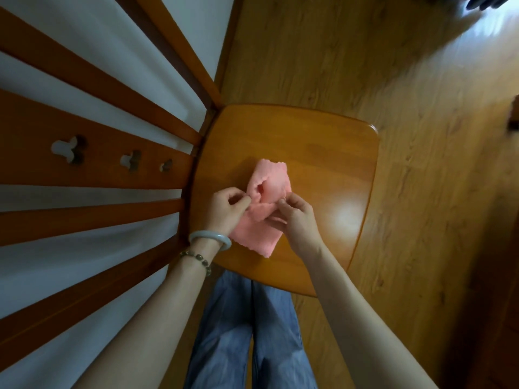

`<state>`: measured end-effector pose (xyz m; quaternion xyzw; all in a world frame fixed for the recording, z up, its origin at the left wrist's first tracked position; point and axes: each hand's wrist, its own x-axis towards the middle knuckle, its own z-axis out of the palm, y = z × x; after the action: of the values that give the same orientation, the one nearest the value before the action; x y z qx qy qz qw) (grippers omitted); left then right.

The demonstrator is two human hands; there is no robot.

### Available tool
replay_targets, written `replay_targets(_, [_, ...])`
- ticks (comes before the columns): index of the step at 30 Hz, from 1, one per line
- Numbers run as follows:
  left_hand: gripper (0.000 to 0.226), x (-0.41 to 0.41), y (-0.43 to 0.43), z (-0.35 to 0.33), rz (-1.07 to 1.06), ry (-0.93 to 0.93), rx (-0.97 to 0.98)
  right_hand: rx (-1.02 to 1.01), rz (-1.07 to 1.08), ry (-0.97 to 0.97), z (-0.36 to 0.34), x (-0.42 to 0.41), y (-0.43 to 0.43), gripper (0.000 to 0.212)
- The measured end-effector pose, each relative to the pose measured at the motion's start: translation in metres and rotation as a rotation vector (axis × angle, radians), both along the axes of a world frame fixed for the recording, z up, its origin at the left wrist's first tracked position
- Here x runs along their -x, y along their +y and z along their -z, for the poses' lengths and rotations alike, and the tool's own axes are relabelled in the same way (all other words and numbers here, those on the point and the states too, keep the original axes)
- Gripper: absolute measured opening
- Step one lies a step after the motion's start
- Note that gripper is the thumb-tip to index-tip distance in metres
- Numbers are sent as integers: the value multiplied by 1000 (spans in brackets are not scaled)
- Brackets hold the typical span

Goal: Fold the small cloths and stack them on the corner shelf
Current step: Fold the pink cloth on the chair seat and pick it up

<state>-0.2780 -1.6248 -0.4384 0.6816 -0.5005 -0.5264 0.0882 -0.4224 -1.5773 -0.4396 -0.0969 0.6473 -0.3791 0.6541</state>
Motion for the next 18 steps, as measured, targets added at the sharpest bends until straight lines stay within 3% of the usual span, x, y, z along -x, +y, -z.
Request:
replay_targets(3, [23, -8, -9, 0, -76, -5, 1, -1, 63, 113, -3, 19, 0, 22])
replay_targets(7, [15, -17, -26, 1, -180, -54, 79, 92, 145, 370, -9, 55, -1, 25])
replay_targets(11, [25, -16, -34, 13, -203, -129, 101, 95, 131, 521, 0, 83, -2, 17])
replay_targets(15, [43, -12, -31, 35, -103, -287, -32, -132, 27, 687, 29, 90, 11, 62])
replay_targets(18, [46, -11, -21, 45, -26, -345, -117, -210, -63, 754, 45, 81, 25, 69])
